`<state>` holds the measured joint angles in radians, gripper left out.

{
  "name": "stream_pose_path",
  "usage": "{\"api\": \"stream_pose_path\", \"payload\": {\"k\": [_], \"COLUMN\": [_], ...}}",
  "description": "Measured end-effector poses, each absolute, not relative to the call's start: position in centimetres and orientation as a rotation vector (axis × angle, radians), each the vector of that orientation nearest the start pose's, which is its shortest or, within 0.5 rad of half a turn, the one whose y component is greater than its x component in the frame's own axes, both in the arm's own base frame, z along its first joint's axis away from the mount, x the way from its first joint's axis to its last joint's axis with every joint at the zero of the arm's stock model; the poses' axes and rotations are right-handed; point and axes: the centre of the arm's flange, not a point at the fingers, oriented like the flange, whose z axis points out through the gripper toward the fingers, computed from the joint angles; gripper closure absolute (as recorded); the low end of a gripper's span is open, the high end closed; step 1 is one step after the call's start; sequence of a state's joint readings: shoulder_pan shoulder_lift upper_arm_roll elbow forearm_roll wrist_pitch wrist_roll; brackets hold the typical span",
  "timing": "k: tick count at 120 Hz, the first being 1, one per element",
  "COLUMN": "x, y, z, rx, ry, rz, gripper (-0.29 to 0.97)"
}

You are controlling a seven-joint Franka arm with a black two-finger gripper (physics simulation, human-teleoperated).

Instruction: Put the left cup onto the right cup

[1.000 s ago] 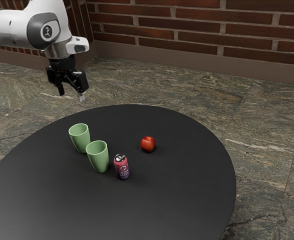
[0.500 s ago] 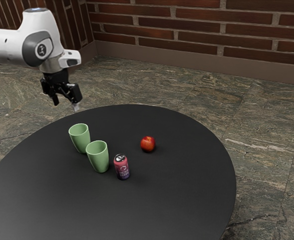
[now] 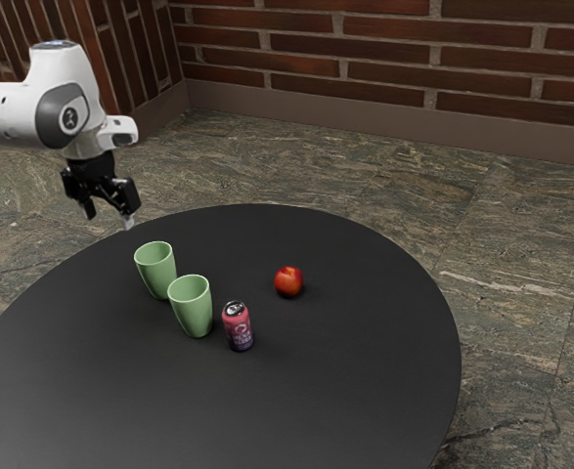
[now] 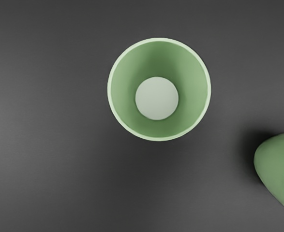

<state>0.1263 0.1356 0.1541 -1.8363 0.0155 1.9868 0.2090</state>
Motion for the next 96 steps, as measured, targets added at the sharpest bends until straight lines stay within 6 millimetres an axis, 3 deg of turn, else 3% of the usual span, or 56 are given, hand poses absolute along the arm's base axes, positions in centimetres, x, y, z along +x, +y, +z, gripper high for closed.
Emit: {"api": "stream_pose_path", "payload": {"k": [36,96], "x": [58.9,62.3], "y": [17.5,20.3], "z": [43.1,40.2], "rx": [-3.097,-3.084], "ry": [-0.098,0.104], "rz": [0.009,0.012], "gripper": [0.02,0.02]}}
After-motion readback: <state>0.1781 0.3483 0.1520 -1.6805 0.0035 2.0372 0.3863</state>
